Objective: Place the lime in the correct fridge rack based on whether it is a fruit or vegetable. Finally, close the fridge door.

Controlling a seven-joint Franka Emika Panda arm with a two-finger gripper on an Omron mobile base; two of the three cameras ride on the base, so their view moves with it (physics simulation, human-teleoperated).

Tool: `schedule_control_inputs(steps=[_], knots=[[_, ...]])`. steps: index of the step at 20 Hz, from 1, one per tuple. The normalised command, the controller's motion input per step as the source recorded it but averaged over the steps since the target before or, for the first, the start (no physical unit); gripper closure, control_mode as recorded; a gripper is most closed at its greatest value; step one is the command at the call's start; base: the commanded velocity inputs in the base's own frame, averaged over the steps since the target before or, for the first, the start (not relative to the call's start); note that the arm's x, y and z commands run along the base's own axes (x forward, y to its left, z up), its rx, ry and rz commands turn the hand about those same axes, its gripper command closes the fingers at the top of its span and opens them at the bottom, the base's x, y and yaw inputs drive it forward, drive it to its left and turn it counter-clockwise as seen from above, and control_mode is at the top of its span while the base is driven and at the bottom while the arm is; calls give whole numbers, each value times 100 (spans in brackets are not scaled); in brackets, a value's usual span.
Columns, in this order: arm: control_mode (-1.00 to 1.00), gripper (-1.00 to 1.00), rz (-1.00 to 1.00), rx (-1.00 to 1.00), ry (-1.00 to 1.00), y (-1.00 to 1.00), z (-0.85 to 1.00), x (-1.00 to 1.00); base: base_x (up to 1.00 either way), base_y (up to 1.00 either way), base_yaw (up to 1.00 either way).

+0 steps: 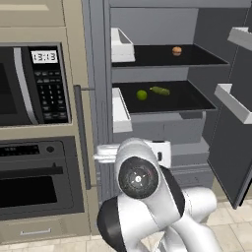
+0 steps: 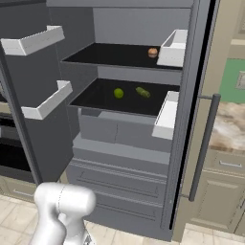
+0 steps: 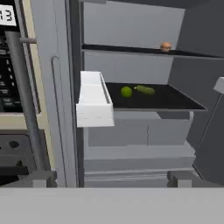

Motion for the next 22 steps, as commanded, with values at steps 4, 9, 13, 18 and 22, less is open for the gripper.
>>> schedule_control_inputs(steps=[4,9,13,18,22], knots=[[-100,-100,-14,-8,-29,100,-2,25,0,0,0],[-100,-100,-33,-1,-14,98,-1,77,0,0,0],[-100,-100,-31,-1,-3,50,-2,71,0,0,0],[-100,-100,-22,0,0,32,-2,49,0,0,0],[-100,-100,-14,0,0,7,-37,37,0,0,0]])
